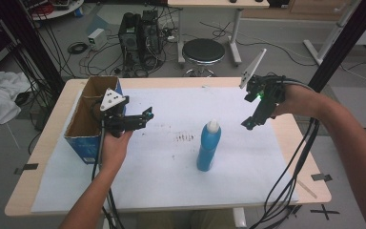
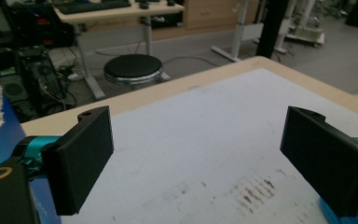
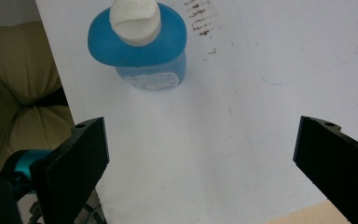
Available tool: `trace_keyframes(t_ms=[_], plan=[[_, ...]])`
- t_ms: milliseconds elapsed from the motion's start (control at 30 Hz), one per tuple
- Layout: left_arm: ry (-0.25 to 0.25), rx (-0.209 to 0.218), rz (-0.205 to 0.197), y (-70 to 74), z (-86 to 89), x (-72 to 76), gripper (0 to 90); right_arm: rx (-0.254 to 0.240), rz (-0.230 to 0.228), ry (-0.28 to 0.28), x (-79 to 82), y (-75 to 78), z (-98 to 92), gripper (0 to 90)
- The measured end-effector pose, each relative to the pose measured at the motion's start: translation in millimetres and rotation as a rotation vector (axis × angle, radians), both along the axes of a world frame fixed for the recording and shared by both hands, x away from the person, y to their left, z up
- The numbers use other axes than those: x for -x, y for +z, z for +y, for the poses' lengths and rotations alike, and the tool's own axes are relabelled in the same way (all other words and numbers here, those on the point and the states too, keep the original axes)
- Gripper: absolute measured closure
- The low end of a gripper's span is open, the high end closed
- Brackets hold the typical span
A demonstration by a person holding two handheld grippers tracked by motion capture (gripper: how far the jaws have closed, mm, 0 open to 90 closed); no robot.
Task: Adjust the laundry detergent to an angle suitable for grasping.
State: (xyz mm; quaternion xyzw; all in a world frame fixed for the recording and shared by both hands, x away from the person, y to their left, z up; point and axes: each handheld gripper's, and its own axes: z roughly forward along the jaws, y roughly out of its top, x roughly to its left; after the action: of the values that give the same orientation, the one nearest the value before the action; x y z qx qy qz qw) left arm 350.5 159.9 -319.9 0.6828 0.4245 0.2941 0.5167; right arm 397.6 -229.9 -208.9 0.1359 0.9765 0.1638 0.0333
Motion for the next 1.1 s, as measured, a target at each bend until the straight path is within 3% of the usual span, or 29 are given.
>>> trace_keyframes(t_ms=[100,167,400,733,933,1100], plan=[[0.079,0.028,-0.044,-5.4,0.6,6.3,9.5,-0.005,0.001,-0.008,-0.1,0.1,-1.2,2.3],[0.125,0.069,-0.069,-10.1,0.0,11.1,9.5,-0.006,0.003,-0.014,-0.1,-0.2,-2.1,2.3],[0.175,0.063,-0.119,-17.0,-15.2,28.4,9.5,0.002,0.001,-0.006,-2.0,-2.2,-3.7,2.3],[0.199,0.062,-0.167,-31.3,-42.2,48.4,9.5,0.003,0.001,-0.004,-1.5,-2.9,-3.0,2.3],[0.187,0.041,-0.193,-40.6,-71.1,63.9,9.5,0.003,0.000,-0.011,-0.8,-4.0,-4.2,2.3],[0.204,0.049,-0.187,-45.0,-84.6,72.3,9.5,0.005,0.001,-0.012,-0.7,-4.0,-4.0,2.3]])
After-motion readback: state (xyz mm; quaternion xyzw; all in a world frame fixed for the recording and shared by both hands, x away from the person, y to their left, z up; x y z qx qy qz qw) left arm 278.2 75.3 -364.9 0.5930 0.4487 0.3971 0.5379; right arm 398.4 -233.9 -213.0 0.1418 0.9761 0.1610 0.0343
